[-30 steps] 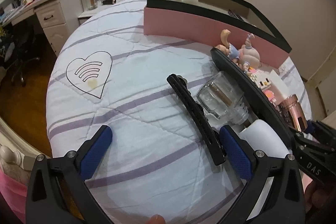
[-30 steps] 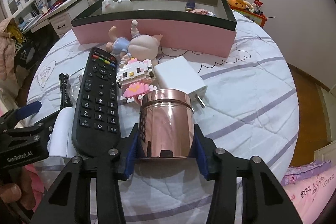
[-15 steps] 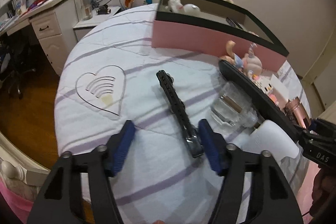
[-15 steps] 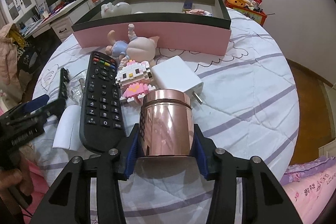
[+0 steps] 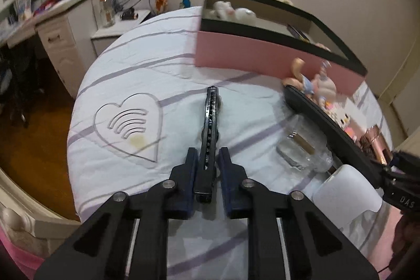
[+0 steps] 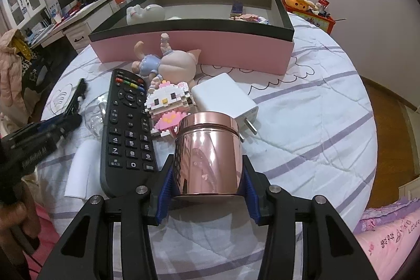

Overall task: Organize rigid objects
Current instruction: 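Grasp the rose-gold cup with the right gripper while the left gripper grasps the black hair clip, then carry the hair clip and cup into the pink box and open both grippers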

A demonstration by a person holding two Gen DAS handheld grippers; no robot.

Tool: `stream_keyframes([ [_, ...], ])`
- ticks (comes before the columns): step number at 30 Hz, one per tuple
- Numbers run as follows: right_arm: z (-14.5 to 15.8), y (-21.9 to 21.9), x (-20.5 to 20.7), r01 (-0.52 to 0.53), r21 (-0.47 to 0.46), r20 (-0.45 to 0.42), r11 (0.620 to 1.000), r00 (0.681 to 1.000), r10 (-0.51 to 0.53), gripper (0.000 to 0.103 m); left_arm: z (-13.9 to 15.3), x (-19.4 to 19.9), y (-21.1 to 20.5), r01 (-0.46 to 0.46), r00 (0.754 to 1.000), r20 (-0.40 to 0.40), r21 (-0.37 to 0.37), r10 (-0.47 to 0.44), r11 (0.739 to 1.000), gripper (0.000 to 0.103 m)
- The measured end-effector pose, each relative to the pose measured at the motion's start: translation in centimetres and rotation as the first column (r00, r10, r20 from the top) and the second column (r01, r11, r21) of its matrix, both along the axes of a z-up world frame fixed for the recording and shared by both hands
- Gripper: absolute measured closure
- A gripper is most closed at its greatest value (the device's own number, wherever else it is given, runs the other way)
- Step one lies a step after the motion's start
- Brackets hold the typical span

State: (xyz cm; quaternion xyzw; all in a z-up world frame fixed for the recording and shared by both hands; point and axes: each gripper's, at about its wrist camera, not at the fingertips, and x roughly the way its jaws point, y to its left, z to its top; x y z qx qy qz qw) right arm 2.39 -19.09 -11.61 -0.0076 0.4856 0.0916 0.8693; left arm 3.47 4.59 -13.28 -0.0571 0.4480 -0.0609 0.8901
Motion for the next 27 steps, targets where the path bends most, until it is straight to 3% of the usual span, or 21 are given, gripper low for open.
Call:
stream_keyframes([
  [9, 1.0, -1.2, -0.8, 0.012, 0.06, 0.005, 0.998, 1.0, -0.012, 0.056, 1.3, -1.0, 0.7, 0.011, 1.0, 0.029, -0.012, -0.011, 1.0, 0.087],
  [17, 3.4, -2.2, -1.1, 0.016, 0.121, 0.044, 0.993, 0.999, -0.022, 0.056, 5.3, -1.4, 0.5, 0.035, 0.993, 0.109, -0.005, -0.034, 0.999, 0.087],
  [21, 5.7, -2.3, -0.2, 0.002, 0.12, 0.093, 0.993, 0.996, -0.014, 0.056, 7.7, -0.1, -0.4, 0.061, 0.986, 0.153, 0.017, -0.062, 0.998, 0.087],
  [27, 8.8, -2.4, 4.7, -0.004, 0.086, 0.158, 0.996, 0.987, -0.009, 0.056, 10.6, 4.2, -2.5, 0.103, 0.976, 0.188, 0.046, -0.109, 0.994, 0.087],
])
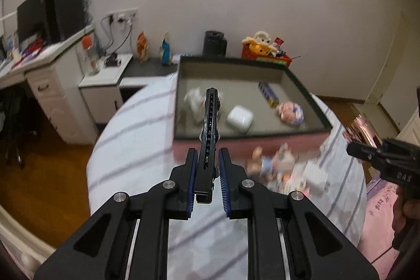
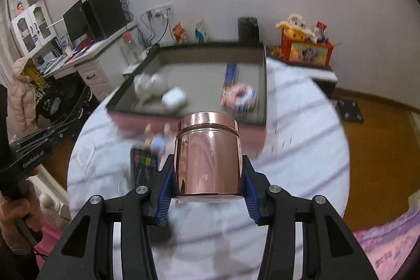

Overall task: Organize rigid objects
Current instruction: 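Carry the hair clip and cup into the pink box and open both grippers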

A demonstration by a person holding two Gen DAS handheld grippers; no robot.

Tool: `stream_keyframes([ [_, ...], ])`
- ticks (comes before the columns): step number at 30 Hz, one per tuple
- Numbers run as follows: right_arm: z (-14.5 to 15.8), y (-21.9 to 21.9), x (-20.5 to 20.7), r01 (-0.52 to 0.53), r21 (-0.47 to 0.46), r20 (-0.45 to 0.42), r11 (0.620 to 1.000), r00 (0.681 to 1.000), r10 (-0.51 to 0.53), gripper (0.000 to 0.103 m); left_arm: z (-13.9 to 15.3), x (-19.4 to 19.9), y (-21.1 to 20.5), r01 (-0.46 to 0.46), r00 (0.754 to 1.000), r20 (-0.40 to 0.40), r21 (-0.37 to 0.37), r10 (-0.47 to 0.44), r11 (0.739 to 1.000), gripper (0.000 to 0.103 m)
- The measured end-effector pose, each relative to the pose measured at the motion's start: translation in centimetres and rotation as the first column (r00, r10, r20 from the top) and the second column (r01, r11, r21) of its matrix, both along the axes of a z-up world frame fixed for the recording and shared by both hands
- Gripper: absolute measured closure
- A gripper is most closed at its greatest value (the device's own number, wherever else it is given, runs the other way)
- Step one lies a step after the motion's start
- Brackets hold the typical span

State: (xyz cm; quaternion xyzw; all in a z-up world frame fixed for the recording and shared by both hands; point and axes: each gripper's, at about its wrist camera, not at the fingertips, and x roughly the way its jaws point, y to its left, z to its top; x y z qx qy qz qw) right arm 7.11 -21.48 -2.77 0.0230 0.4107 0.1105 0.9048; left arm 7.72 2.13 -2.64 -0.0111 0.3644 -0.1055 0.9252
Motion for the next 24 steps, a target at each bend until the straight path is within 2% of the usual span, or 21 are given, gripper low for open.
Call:
stream_keyframes([
  [4, 1.1, 0.7, 4.9, -0.008, -0.017, 0.013, 1.0, 1.0, 0.009, 0.056, 1.2, 4.1, -2.1, 0.023, 1.0, 0.006, 0.017, -0.024, 1.0, 0.087],
  [8, 0.5, 2.2, 10.4, -0.034, -0.019, -0.022, 0.999, 0.999, 0.033, 0.056, 1.0, 9.3, -3.7, 0.038, 0.999, -0.034, 0.031, -0.037, 0.999, 0.087],
  [15, -3.1, 4.4, 18.2, -0.063, -0.034, -0.127, 0.997, 0.99, 0.058, 0.055, -1.8, 18.6, -5.2, 0.046, 0.987, -0.157, 0.046, -0.038, 0.998, 0.087],
  [21, -5.7, 5.3, 21.5, -0.074, -0.064, -0.207, 0.995, 0.977, 0.059, 0.055, -4.6, 22.4, -5.8, 0.053, 0.966, -0.255, 0.058, -0.037, 0.997, 0.086],
  [23, -6.4, 5.4, 21.9, -0.073, -0.072, -0.225, 0.995, 0.973, 0.055, 0.055, -5.0, 22.9, -5.9, 0.05, 0.963, -0.268, 0.073, -0.028, 0.996, 0.083],
  [24, -6.6, 5.4, 22.1, -0.071, -0.077, -0.232, 0.995, 0.971, 0.052, 0.055, -5.1, 23.0, -5.9, 0.049, 0.962, -0.272, 0.077, -0.026, 0.996, 0.071],
])
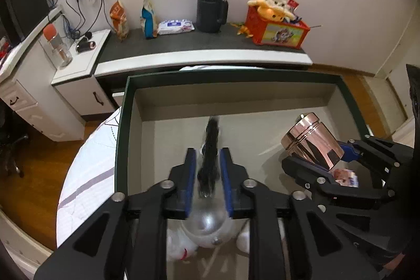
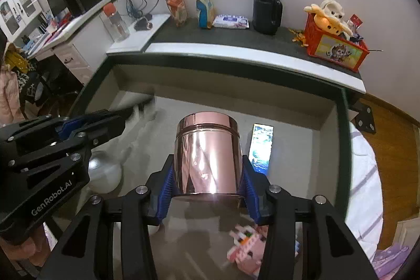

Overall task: Organize rigid objects
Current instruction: 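Carry the hair clip and cup into the pink box and open both grippers, then withdraw both grippers from the pink box back over the table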

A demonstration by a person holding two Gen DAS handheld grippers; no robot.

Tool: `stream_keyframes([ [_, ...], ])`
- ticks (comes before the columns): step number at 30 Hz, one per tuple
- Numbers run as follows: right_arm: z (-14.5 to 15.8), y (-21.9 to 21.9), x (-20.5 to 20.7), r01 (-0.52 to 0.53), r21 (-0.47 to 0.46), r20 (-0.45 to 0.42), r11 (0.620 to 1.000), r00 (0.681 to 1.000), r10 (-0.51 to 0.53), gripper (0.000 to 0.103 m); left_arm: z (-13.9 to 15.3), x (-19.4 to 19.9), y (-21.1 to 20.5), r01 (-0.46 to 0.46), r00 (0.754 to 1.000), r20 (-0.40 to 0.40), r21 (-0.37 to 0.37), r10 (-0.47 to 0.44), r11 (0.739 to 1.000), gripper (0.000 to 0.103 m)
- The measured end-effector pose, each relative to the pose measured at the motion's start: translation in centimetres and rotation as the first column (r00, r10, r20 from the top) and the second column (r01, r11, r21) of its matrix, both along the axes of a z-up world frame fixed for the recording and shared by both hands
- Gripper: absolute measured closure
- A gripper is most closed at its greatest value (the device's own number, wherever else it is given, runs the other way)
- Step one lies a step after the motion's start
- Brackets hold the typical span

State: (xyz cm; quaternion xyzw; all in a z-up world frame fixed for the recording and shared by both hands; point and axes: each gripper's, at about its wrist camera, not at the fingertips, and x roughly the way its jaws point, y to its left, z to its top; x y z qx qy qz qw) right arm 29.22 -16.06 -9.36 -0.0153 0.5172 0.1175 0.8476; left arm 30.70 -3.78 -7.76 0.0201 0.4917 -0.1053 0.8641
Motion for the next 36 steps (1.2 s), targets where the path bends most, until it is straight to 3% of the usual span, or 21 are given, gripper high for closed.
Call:
stream_keyframes([
  [1, -0.2, 0.1, 0.1, 0.003, -0.006, -0.008, 1.0, 1.0, -0.003, 0.055, -0.1, -0.1, -0.1, -0.004, 1.0, 0.002, 0.009, 0.004, 1.0, 0.055],
  [3, -0.4, 0.1, 0.0, 0.006, -0.009, -0.015, 1.0, 1.0, -0.006, 0.055, 0.2, -0.4, 0.1, -0.028, 0.999, 0.027, 0.029, 0.027, 0.999, 0.037],
  [4, -0.2, 0.0, -0.1, 0.003, -0.006, -0.011, 1.0, 1.0, -0.003, 0.049, 0.4, -0.4, 0.4, -0.033, 0.999, 0.03, 0.021, 0.032, 0.999, 0.02],
  [5, 0.0, 0.1, -0.2, 0.002, -0.006, -0.007, 1.0, 1.0, -0.002, 0.031, 0.6, -0.5, 0.6, -0.038, 0.999, 0.032, 0.013, 0.037, 0.999, 0.012],
  [6, 0.2, 0.0, -0.4, 0.005, -0.01, 0.004, 1.0, 1.0, -0.005, 0.021, 1.0, -0.8, 0.9, -0.042, 0.998, 0.043, 0.004, 0.042, 0.999, 0.004],
  [14, 3.0, -0.8, -3.3, 0.049, 0.003, 0.089, 0.999, 0.995, -0.049, 0.018, 4.6, -4.7, 1.8, -0.079, 0.988, 0.135, 0.016, 0.076, 0.997, 0.0],
  [21, 6.2, -2.5, -8.9, 0.108, 0.045, 0.178, 0.993, 0.977, -0.114, 0.018, 8.2, -11.3, 3.2, -0.088, 0.968, 0.235, -0.014, 0.089, 0.996, 0.0],
  [36, 10.0, -5.8, -23.2, 0.145, 0.115, 0.295, 0.983, 0.94, -0.174, 0.018, 10.5, -23.6, 4.6, -0.117, 0.94, 0.32, -0.018, 0.117, 0.993, 0.0],
])
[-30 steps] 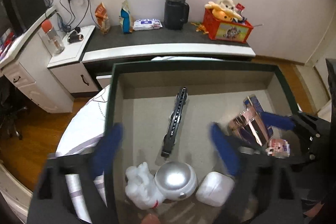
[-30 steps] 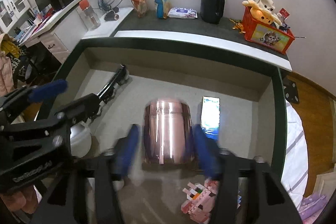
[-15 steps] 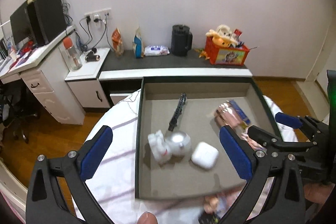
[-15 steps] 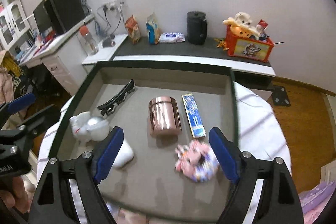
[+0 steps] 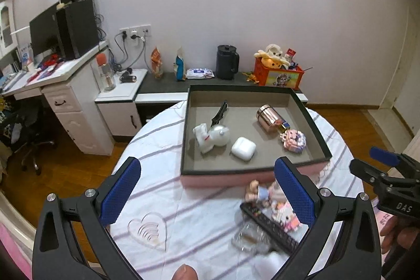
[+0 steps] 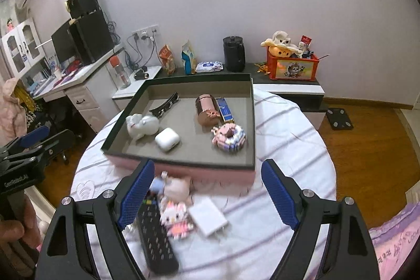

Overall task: Organize rigid objects
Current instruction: 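Withdraw both grippers from the pink box back over the table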

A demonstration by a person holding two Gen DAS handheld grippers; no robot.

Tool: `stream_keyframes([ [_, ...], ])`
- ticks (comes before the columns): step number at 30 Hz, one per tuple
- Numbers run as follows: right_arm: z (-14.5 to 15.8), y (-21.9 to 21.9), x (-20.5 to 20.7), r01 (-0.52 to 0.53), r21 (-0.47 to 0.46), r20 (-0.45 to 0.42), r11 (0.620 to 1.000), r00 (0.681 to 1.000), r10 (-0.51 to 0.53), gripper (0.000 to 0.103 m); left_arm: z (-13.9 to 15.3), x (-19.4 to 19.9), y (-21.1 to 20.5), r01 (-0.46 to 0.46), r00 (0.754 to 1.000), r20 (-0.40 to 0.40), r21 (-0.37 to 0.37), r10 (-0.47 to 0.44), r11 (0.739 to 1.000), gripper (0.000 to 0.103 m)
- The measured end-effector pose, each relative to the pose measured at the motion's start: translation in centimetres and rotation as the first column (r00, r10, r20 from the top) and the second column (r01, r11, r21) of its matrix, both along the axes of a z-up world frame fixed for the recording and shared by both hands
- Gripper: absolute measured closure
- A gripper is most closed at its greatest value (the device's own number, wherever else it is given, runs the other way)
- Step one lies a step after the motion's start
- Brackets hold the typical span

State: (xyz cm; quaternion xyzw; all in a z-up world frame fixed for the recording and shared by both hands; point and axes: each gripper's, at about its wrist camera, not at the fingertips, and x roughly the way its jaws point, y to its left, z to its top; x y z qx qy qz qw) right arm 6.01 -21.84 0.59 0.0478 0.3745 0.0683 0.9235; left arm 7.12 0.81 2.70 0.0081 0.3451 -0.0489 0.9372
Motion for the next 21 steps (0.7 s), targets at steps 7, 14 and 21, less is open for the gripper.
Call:
stream_keyframes([
  [7, -0.5, 0.4, -4.6, 0.001, 0.021, 0.009, 1.0, 1.0, -0.001, 0.018, 0.0, -3.8, 0.2, -0.03, 0.999, 0.02, 0.021, 0.03, 0.999, 0.0],
  [14, -2.3, 0.4, -7.1, 0.006, 0.03, -0.028, 1.0, 1.0, -0.005, 0.018, -1.2, -6.2, 0.1, -0.035, 0.999, -0.008, 0.025, 0.035, 0.999, 0.0],
  [21, -2.9, -0.3, -8.1, 0.022, 0.028, -0.044, 0.999, 0.999, -0.021, 0.018, -3.1, -7.5, 0.5, -0.042, 0.998, -0.051, 0.015, 0.043, 0.999, 0.0],
])
